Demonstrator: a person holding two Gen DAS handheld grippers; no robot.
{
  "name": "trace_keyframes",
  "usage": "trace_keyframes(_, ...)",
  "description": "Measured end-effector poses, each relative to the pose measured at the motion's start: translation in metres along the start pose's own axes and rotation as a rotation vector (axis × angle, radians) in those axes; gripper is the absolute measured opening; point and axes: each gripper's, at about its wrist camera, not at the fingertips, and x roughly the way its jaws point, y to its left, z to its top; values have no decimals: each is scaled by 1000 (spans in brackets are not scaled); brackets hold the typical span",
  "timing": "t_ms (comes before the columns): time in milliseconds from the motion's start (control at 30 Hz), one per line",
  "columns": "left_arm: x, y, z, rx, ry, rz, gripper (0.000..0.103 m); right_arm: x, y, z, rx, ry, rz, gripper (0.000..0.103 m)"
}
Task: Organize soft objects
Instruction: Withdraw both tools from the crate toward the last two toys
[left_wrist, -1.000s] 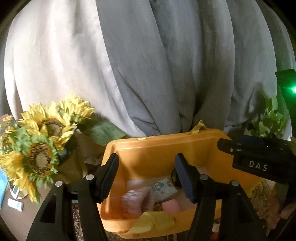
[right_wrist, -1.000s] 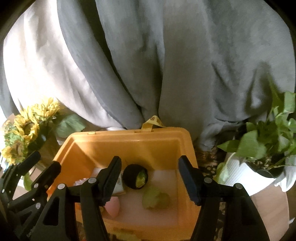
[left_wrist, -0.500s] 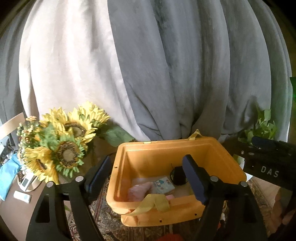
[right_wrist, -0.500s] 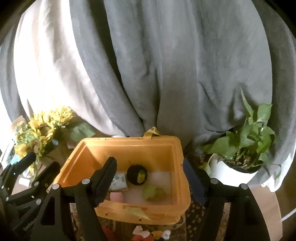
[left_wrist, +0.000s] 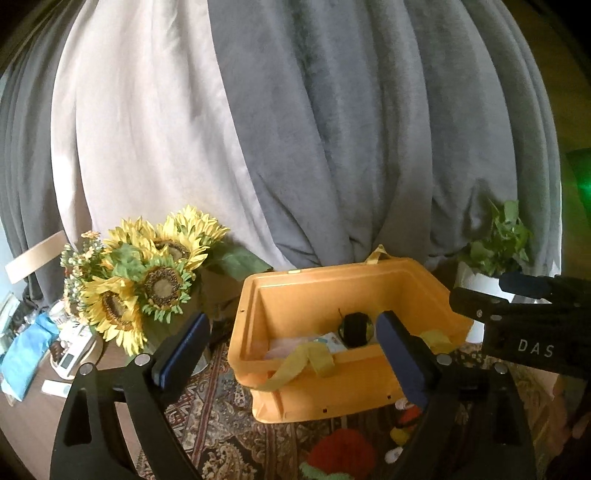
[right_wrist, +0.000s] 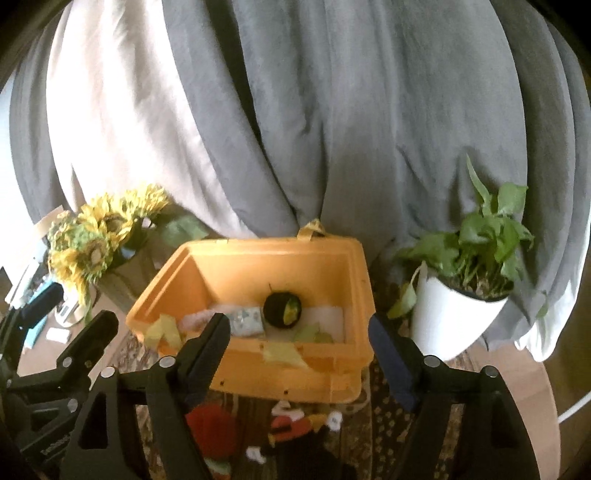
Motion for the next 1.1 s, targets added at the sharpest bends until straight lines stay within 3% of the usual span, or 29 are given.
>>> trace_keyframes(267, -17, -12, -24, 62, 10, -6, 98, -4, -2, -29, -22, 49, 0, 80)
trace_keyframes(1100, 6, -30, -102, 141, 294, -109, 98, 37, -10, -101, -44, 333, 20, 80)
